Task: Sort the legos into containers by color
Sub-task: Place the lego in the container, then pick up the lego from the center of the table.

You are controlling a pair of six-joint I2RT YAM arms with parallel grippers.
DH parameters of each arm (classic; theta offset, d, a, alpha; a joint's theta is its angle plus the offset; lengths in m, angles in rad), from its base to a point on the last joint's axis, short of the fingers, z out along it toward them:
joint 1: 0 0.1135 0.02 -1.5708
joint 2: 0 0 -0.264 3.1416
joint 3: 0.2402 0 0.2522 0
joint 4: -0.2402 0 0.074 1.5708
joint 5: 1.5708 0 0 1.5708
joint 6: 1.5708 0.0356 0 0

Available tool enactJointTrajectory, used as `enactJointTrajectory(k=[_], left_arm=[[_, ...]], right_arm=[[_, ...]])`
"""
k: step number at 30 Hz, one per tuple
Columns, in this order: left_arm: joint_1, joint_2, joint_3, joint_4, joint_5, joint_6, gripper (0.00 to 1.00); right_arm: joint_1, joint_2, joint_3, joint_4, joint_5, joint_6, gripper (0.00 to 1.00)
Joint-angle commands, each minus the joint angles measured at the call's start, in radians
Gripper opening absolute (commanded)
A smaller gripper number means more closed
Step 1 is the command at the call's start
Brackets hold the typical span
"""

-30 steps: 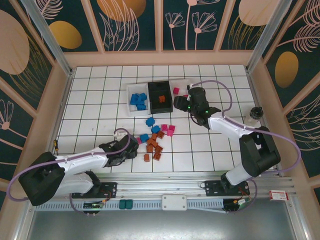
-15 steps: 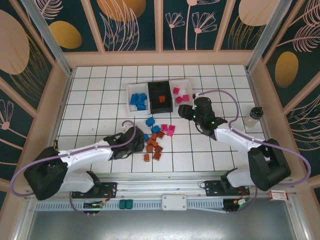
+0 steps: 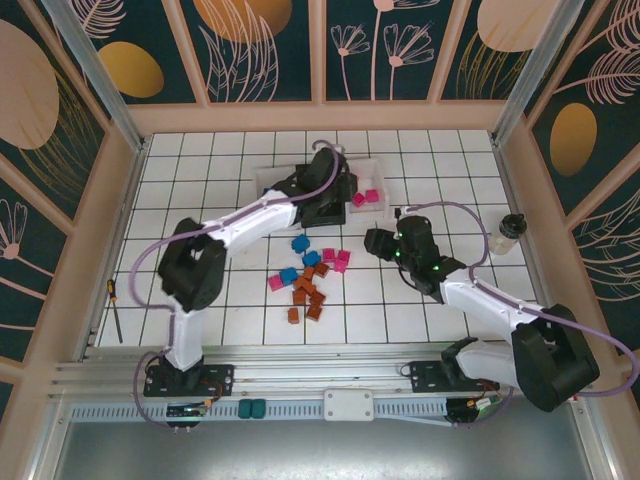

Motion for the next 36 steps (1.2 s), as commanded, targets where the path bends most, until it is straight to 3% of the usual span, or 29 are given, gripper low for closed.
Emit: enactJointTrajectory(k=[1,5,12,16,18,26,31,36], left_arm=[[0.006,0.113,0.174,-0.106,0.027,0.045,0.29],[0.016,0.234,0.352,-0.17,0.032,0.049,0.35],[0.022,0.266,0.451,-0.178,0.055,0.039,0.83],[0.021,0.181,0.404,-0.148,0.073,0.033,0.93],[0.021,0.094,0.297,-0.083,0.093,0.024,0.98],[0.02,-0.382,-0.346,0.17,0.077,-0.032,0.99],[0.021,-0.644,-0.671,0.228,-0.001,-0.072,0.99],[0.02,-0.837,-0.887,0.212,-0.071,-0.109,0.99]], right_arm=[[0.013,-0.026,-0.02,-0.013,0.034,0.025,0.61],[0.04,-0.023,-0.022,-0.014,0.04,0.026,0.61],[0.091,0.037,-0.003,0.002,0.027,0.029,0.62],[0.133,0.107,0.017,0.036,0.004,0.046,0.62],[0.158,0.145,0.031,0.048,-0.002,0.047,0.62],[0.233,0.265,0.07,0.081,0.027,0.084,0.64],[0.263,0.324,0.088,0.107,0.058,0.15,0.64],[0.284,0.39,0.124,0.087,0.097,0.186,0.64]])
